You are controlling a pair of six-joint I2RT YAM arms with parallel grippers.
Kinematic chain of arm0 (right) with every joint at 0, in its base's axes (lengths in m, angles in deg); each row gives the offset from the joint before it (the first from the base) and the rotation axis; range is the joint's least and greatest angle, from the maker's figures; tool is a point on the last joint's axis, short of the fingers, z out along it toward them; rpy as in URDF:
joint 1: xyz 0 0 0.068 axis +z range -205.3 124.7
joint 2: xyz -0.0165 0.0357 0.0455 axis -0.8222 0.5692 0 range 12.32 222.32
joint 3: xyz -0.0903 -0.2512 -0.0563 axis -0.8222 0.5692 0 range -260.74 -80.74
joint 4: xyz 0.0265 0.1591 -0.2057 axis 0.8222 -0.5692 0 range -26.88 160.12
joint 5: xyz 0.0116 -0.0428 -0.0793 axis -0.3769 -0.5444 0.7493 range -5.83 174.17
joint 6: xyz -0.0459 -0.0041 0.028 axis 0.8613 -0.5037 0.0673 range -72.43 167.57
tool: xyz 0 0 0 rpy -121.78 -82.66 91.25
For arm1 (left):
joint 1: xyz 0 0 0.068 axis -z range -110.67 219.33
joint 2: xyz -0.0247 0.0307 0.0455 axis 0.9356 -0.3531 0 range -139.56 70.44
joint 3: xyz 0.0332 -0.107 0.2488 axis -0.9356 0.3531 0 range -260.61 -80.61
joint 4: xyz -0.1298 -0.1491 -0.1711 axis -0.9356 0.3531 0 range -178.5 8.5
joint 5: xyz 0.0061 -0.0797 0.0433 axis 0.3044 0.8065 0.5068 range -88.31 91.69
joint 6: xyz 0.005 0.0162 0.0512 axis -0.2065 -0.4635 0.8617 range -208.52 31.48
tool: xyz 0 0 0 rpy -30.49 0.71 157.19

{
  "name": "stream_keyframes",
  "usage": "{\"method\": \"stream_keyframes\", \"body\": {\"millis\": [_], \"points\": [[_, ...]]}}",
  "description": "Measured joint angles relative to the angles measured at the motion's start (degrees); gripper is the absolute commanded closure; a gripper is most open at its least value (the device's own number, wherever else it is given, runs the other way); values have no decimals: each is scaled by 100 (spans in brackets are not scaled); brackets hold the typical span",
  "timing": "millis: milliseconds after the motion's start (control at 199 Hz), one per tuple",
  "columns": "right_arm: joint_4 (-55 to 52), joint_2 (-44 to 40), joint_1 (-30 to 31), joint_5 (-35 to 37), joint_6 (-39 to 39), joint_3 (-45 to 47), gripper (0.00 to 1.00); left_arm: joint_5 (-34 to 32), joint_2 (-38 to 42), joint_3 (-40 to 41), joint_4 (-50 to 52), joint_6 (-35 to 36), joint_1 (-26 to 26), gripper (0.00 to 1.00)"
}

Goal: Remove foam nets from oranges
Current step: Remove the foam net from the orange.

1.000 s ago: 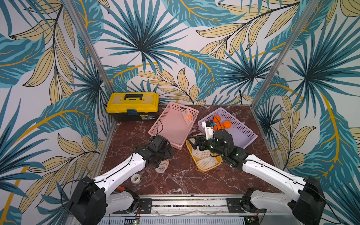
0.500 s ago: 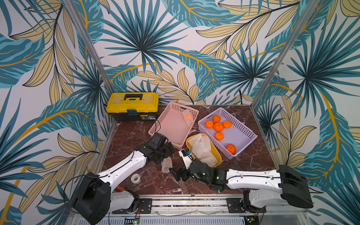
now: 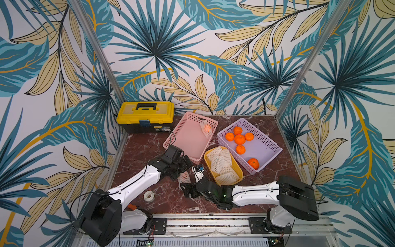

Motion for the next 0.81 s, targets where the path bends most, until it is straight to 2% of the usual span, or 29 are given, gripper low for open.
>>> {"method": "stream_keyframes", "body": {"millis": [181,433,620,806], "points": [[264,280,0,98,-205,-11,1,127,0,4,-103,-111,-9,0],[470,540,0,168,-472,-11,12,203,0,4,-175,-195,-15,1],[568,658,0,271,-573,-11,30,229,0,4,-179,-223,-33,1],[765,658,-2,402,-662,15,60,295,4,4,-212,-232,-37,1]]}}
